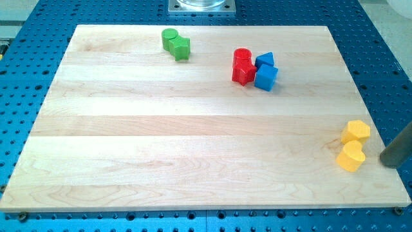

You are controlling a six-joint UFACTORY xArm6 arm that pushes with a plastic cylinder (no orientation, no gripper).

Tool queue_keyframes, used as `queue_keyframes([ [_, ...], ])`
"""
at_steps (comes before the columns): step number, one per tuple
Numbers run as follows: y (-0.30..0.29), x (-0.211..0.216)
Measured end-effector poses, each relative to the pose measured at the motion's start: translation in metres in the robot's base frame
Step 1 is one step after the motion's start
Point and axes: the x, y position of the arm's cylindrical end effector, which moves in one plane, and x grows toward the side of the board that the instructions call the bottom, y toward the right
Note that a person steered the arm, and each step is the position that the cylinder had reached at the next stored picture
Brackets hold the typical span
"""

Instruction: Push the yellow heart to the left of the hexagon

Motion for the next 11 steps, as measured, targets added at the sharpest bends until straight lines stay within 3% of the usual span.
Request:
queue_keyframes([
  [3,-0.065,0.003],
  [7,-0.056,0.037],
  [9,-0.106,-0.011],
  [11,-0.126,-0.010],
])
